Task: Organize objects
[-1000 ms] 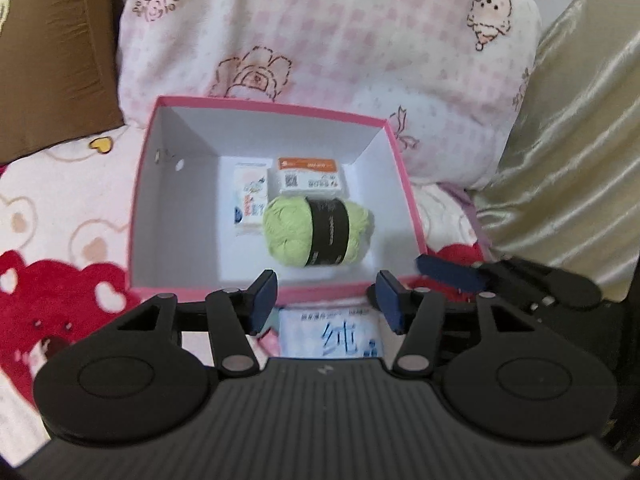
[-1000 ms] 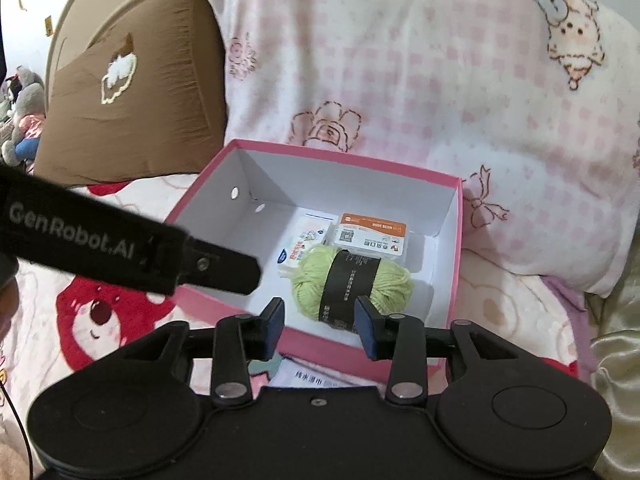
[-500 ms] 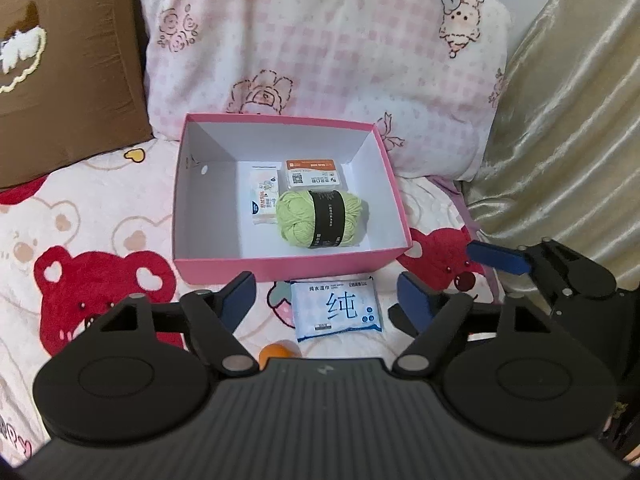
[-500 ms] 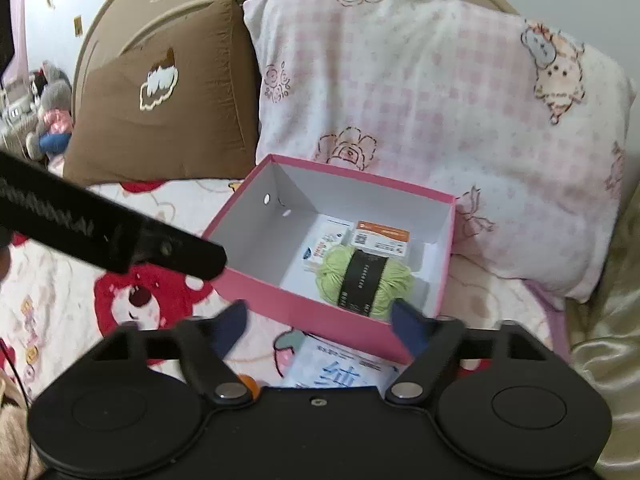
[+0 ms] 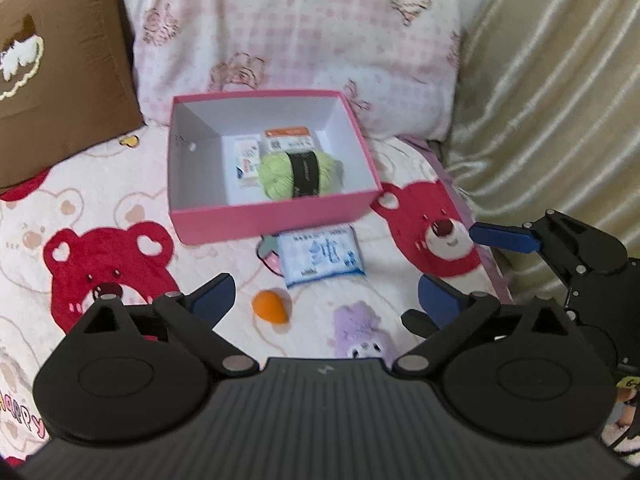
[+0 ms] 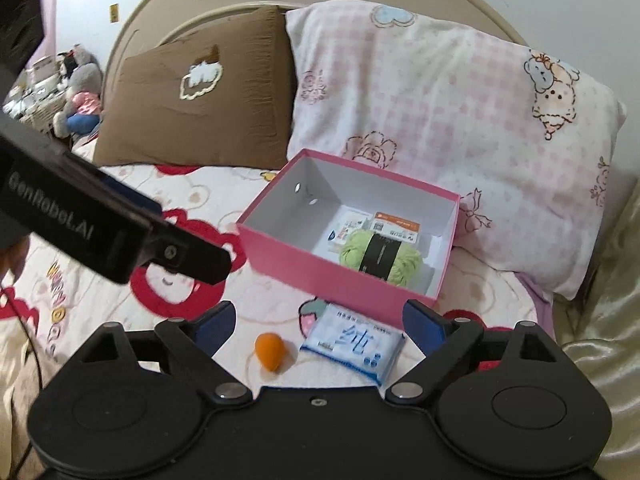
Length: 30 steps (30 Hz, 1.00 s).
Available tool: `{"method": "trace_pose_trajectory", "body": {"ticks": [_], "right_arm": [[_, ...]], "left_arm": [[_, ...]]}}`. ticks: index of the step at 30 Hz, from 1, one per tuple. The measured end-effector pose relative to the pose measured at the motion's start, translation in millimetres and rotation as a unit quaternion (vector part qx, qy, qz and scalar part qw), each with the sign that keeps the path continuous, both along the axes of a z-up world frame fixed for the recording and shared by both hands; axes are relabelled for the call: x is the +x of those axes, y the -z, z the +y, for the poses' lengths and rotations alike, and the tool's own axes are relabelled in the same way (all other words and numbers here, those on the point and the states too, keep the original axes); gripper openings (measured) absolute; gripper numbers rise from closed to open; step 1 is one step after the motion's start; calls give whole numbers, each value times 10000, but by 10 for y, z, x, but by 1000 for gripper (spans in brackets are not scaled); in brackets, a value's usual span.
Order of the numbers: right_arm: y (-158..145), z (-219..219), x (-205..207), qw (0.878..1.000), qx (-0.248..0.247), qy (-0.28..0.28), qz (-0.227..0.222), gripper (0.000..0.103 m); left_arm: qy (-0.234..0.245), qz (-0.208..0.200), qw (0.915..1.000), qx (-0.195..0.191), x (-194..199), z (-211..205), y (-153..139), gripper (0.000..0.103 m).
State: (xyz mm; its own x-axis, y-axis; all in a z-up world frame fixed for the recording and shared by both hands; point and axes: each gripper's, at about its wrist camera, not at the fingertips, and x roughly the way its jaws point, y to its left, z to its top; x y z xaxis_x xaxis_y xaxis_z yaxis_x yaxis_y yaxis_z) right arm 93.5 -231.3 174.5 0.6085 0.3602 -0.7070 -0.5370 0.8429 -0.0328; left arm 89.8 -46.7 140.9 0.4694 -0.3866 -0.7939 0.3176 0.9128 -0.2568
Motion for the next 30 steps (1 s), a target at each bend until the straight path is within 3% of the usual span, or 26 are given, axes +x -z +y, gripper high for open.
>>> {"method": "trace_pose_trajectory", "body": {"ticks": [7, 12, 30], "right_arm": [[91, -217, -314, 9997, 180, 106, 134, 93], [199, -319, -456, 9992, 280, 69, 270, 93], [769, -532, -650, 9963, 453, 112, 716, 93]], "left_arm": [[248, 116, 9992, 306, -174, -70, 166, 102], [546, -25, 9967, 602, -267, -99, 279, 102], [601, 356, 9974, 146, -365, -345, 891, 102]]}}
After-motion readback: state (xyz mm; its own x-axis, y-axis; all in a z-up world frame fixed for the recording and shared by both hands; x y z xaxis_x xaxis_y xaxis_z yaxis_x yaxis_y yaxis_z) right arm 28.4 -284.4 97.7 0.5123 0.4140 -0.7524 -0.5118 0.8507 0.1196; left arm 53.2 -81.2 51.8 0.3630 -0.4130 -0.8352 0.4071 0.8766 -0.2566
